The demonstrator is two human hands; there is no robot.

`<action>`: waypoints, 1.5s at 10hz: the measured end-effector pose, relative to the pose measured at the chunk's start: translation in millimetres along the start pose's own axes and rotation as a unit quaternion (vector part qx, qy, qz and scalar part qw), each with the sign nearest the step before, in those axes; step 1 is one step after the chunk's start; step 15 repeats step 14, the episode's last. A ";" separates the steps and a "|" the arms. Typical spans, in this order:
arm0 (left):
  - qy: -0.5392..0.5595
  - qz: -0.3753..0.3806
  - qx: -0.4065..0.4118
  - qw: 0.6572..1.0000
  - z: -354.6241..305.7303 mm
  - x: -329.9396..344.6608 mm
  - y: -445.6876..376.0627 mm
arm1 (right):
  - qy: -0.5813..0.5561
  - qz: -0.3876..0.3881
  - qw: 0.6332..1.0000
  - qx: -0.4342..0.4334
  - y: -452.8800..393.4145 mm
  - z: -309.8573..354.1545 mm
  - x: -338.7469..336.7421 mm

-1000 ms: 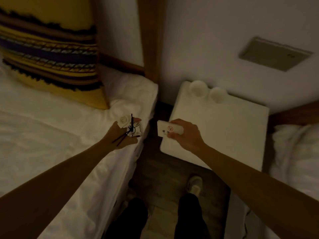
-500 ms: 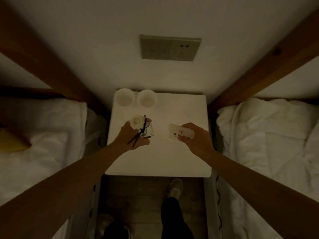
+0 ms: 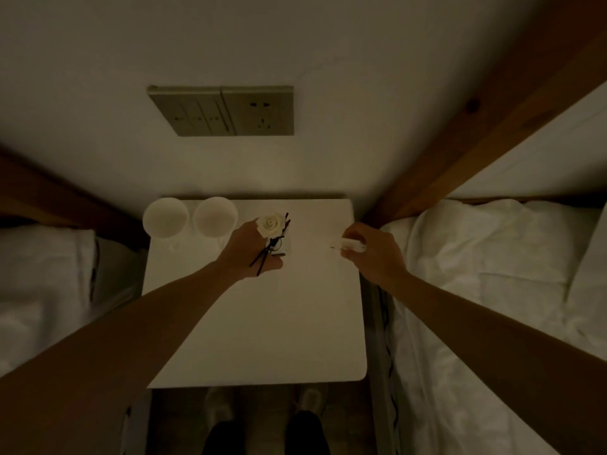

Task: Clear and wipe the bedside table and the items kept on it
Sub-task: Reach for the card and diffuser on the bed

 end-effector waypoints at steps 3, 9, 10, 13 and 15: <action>-0.066 0.025 0.065 0.995 0.6 1.2 -42.3 | 0.054 0.014 0.998 -0.026 -50.4 20.6 21.4; -0.157 0.028 0.117 0.980 13.2 16.3 -78.9 | 0.121 0.062 0.990 -0.036 -75.6 28.3 36.1; -0.143 0.028 0.109 0.983 13.7 16.5 -77.6 | 0.128 0.058 0.989 -0.036 -76.9 26.4 35.8; -0.141 0.002 0.112 0.984 4.3 21.1 -66.2 | 0.120 0.055 0.991 -0.027 -71.2 17.6 33.8; -0.153 0.002 0.086 0.984 14.1 21.6 -68.9 | 0.126 0.059 0.990 -0.027 -70.6 20.0 33.5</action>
Point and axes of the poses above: each hand's wrist, its own y-axis away from the middle knuckle, its own x-axis out of the palm, z = x × y, the point moved 10 cm from there along -y, towards the middle knuckle, and after that the axes turned 4 degrees about x, right-handed, at the moved point
